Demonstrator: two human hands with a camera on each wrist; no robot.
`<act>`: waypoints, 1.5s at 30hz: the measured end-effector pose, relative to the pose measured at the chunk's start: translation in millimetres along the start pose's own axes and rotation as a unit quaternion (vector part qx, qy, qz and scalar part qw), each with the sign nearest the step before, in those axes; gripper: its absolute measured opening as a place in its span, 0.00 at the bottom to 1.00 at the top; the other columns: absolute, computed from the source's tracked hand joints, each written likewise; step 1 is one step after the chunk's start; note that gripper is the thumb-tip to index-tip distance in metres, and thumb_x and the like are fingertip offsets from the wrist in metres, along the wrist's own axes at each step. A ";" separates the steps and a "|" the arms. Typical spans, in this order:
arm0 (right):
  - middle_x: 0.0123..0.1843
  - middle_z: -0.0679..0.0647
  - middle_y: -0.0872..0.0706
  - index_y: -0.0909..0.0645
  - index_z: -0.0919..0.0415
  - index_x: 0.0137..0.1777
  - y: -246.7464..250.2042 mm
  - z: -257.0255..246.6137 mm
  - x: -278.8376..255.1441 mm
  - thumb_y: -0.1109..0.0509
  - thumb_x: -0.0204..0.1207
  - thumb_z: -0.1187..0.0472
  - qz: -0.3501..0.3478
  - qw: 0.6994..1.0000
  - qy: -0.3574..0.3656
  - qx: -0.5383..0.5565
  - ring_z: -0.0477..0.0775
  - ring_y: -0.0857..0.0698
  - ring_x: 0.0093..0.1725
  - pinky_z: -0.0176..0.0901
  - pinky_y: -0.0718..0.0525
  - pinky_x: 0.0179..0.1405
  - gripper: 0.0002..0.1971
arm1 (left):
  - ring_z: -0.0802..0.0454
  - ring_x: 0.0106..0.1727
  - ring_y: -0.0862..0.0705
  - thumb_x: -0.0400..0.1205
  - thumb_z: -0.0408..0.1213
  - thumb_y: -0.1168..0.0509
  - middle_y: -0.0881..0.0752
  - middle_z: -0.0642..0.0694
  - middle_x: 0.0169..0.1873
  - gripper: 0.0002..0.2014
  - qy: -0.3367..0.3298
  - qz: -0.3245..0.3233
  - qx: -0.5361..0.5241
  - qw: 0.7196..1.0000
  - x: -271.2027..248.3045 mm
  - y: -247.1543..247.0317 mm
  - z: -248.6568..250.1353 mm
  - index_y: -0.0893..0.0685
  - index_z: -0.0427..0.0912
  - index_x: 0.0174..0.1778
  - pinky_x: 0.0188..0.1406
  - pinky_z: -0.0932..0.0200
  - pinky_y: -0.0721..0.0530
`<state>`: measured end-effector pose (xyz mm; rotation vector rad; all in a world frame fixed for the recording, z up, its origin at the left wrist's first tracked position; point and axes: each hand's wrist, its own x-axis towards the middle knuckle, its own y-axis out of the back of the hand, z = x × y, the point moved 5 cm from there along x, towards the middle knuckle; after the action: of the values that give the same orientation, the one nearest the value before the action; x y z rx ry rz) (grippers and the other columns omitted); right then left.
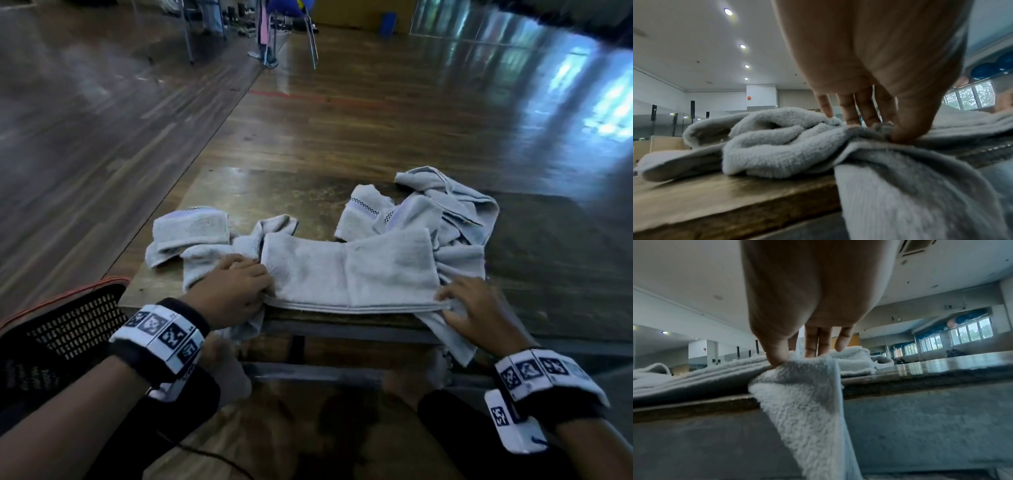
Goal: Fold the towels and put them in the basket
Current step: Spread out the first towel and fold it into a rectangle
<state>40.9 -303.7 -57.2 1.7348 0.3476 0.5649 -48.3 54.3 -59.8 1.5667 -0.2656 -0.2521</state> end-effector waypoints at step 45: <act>0.71 0.55 0.24 0.27 0.54 0.67 -32.5 -190.4 178.9 0.45 0.80 0.60 -0.065 0.995 -0.026 -0.071 0.59 0.32 0.73 0.64 0.44 0.72 0.17 | 0.43 0.65 0.28 0.81 0.54 0.45 0.21 0.44 0.57 0.17 0.322 0.001 -0.106 0.941 -19.2 -17.4 1.2 0.22 0.45 0.52 0.63 0.43 0.34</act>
<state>89.2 -46.9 -24.3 1.5742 0.3704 0.4389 -66.7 59.5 -77.3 1.3530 0.2672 0.2350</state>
